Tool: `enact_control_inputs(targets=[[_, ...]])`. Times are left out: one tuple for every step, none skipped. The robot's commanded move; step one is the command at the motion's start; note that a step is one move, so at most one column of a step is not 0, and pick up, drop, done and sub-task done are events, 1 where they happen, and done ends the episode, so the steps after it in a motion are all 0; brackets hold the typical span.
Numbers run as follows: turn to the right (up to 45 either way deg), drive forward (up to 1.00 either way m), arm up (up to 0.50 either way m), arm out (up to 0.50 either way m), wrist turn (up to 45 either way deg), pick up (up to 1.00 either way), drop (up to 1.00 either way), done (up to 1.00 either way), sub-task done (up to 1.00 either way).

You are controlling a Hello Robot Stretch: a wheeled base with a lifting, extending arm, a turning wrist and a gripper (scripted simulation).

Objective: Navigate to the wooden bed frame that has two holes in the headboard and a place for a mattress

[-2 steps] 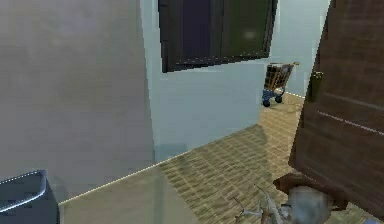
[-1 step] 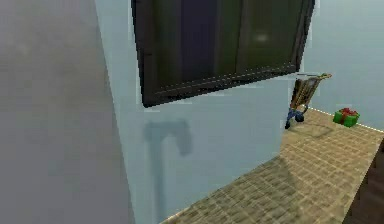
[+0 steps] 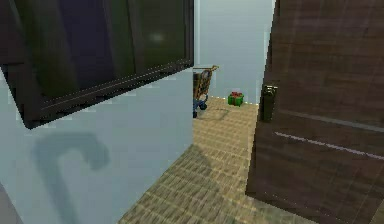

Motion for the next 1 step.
enact_control_inputs(targets=[[0.0,0.4,0.0,0.0,0.0,0.0,0.0,0.0,0.0]])
